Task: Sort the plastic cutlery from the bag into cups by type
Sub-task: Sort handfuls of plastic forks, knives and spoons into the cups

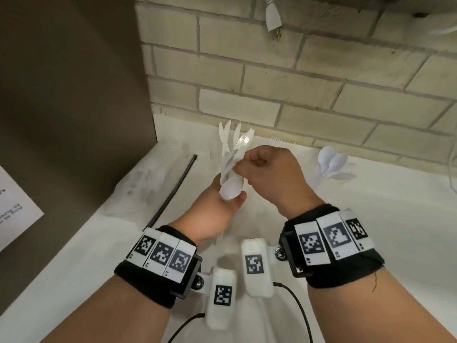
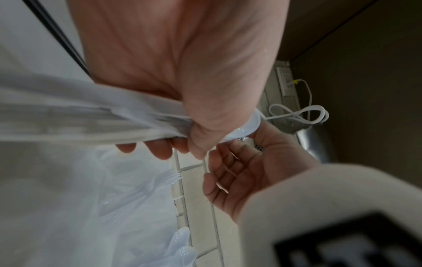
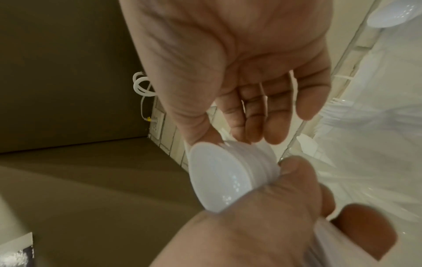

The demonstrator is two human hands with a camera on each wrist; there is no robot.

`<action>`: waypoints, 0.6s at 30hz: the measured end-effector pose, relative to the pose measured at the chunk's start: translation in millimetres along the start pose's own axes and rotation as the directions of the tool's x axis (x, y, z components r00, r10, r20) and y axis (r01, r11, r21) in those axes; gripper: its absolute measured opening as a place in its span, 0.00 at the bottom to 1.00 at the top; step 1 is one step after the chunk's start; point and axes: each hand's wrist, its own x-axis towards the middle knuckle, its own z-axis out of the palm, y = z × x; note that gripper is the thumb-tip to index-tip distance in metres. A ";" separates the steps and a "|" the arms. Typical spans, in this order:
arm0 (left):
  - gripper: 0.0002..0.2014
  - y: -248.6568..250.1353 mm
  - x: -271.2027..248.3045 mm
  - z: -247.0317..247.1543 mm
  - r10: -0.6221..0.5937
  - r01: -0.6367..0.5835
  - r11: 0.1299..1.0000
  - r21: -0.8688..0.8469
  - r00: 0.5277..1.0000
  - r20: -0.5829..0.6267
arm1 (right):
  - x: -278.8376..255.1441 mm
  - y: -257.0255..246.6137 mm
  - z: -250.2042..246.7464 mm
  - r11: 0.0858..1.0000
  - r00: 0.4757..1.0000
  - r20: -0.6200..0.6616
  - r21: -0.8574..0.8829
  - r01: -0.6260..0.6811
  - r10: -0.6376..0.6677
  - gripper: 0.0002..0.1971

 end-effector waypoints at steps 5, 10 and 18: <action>0.10 1.5 -2.8 3.4 0.052 -0.052 0.999 -0.008 0.998 0.043 | 4.6 -4.8 0.0 0.999 0.999 0.015 0.022 -0.049 0.049 0.16; 0.14 -2.6 1.2 0.0 0.038 -0.039 0.999 0.016 0.998 0.043 | 2.8 1.4 1.5 0.997 0.997 0.019 0.032 -0.069 0.068 0.19; 0.18 -6.4 -4.4 -1.9 0.011 -0.015 0.998 0.053 0.997 0.073 | 1.6 -2.4 -9.7 0.997 0.997 0.028 0.012 -0.074 0.073 0.22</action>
